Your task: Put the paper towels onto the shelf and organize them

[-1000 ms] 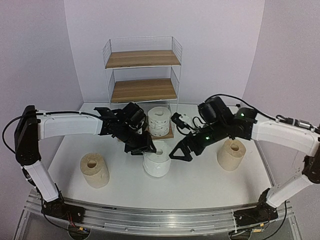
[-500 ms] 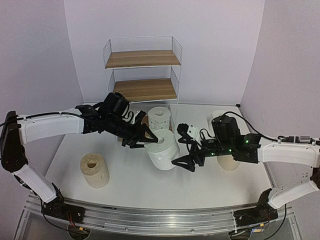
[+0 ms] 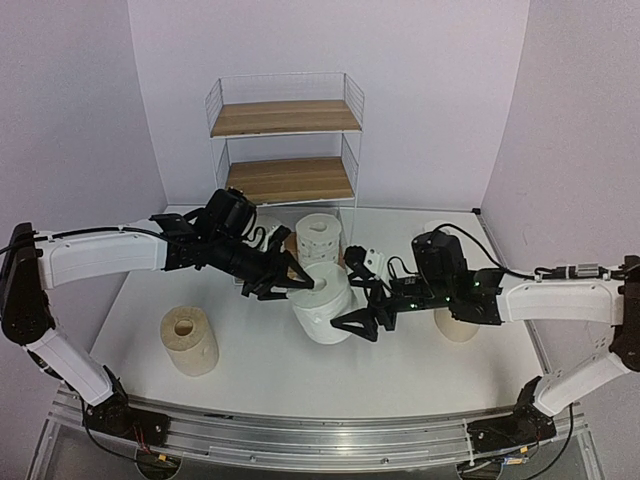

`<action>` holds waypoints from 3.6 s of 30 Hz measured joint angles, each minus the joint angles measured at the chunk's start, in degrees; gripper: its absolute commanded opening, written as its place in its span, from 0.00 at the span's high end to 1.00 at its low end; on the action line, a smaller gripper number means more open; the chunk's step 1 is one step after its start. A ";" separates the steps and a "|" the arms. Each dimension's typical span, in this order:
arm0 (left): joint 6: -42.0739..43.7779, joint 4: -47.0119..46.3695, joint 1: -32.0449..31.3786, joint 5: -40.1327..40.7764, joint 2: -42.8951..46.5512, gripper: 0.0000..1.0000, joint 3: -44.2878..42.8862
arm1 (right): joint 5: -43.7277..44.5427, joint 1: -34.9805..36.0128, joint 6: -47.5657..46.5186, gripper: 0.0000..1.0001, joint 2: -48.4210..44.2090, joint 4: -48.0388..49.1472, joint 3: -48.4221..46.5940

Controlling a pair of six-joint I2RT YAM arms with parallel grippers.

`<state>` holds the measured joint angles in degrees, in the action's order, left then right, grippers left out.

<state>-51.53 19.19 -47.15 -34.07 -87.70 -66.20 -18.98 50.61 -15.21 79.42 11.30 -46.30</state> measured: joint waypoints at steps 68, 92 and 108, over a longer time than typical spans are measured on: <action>-5.26 24.27 -0.12 45.80 24.04 0.00 2.58 | 27.82 0.44 10.37 1.00 6.32 -5.34 -26.20; -15.24 33.94 -0.12 52.33 30.44 0.00 8.45 | 44.88 0.40 7.40 1.00 25.21 -0.40 -42.72; -18.94 35.39 -0.12 52.30 33.10 0.00 11.25 | 54.09 -1.83 10.07 0.86 36.92 5.17 -52.80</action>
<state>-70.47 54.58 -47.27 18.23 -54.60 -54.96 35.12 48.78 -5.14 116.34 16.48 -99.10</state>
